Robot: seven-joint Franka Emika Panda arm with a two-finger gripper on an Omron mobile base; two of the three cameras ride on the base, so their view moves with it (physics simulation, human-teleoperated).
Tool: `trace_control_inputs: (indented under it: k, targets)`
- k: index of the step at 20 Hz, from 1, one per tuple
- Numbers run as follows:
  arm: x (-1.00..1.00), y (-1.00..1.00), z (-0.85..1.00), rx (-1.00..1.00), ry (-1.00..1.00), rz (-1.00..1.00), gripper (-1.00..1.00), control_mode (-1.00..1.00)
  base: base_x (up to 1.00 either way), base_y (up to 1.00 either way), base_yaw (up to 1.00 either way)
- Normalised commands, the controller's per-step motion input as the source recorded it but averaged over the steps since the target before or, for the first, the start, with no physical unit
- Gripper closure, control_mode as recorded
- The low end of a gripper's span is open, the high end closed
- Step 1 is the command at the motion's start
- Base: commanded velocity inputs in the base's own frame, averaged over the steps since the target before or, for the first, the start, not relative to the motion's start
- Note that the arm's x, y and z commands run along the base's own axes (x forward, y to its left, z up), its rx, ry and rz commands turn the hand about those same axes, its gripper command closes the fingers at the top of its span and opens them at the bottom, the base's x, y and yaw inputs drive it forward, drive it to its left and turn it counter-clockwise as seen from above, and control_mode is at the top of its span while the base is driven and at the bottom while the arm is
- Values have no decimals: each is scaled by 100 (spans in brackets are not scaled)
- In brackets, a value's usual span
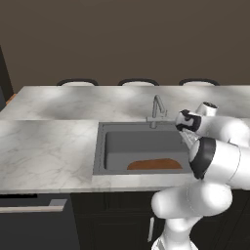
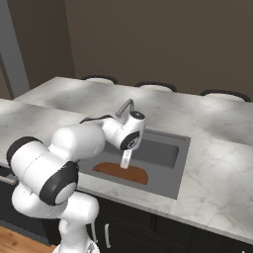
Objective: Move the cutting board and knife to the sink. Then move spray from the cabinet to the counter.
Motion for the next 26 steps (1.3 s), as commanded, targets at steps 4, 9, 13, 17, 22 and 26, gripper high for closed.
trace_control_inputs:
  k: [4, 9, 13, 17, 22, 26]
  targets:
    - [-33, 5, 28, -6, 0, -26, -100, -100, 0, 0, 0]
    - [-35, 4, 31, -3, 0, -25, -100, -100, 0, 0, 0]
    - [-35, 10, 31, 0, 10, -28, -100, -100, 0, 0, 0]
    - [-39, 8, 28, 0, 12, -43, -100, -100, 0, 0, 0]
    - [-36, 3, 20, 6, 14, -62, -100, -100, 0, 0, 0]
    - [-31, 9, 16, 7, 13, -68, -100, -100, 0, 0, 0]
